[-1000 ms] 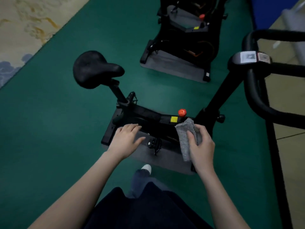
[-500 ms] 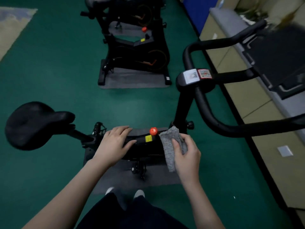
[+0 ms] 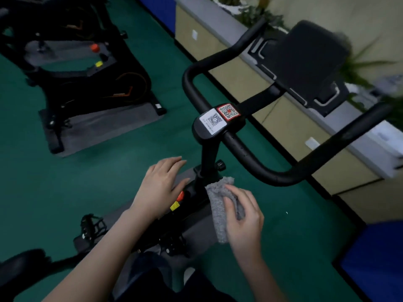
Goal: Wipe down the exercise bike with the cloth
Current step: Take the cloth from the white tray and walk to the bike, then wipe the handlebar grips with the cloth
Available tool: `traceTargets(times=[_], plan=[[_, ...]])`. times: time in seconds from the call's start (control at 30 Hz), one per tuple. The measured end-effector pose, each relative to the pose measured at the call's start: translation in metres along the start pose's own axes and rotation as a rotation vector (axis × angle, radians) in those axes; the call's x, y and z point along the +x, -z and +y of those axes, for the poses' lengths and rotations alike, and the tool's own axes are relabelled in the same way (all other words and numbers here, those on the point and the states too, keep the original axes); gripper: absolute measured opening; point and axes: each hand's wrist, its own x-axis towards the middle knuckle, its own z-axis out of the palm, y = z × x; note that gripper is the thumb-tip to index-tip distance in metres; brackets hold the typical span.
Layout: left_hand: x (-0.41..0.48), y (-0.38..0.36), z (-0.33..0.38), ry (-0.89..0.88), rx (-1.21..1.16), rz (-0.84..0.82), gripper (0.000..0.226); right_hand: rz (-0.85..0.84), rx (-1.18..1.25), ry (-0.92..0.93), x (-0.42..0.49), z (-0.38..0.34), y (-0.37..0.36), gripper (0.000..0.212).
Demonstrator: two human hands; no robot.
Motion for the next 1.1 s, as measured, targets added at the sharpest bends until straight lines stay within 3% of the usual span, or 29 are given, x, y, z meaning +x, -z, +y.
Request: traceTargets(times=[0.37, 0.5, 0.83, 0.97, 1.1], plan=[[0.074, 0.041, -0.047, -0.277, -0.214, 0.038, 0.048, 0.603, -0.298, 0.013, 0.036, -0.066, -0.043, 0.024], [0.099, 0.05, -0.041, -0.409, -0.229, 0.071, 0.051, 0.731, -0.418, 0.006, 0.074, -0.077, -0.049, 0.022], [0.139, 0.051, 0.004, -0.69, -0.307, 0.127, 0.041, 0.654, -0.546, -0.095, 0.117, -0.08, -0.081, 0.021], [0.147, 0.045, 0.009, -0.733, -0.3, 0.112, 0.039, 0.549, -0.587, -0.111, 0.11, -0.079, -0.077, 0.027], [0.149, 0.039, 0.008, -0.749, -0.327, 0.109, 0.039, 0.562, -0.662, -0.132, 0.099, -0.077, -0.063, 0.028]])
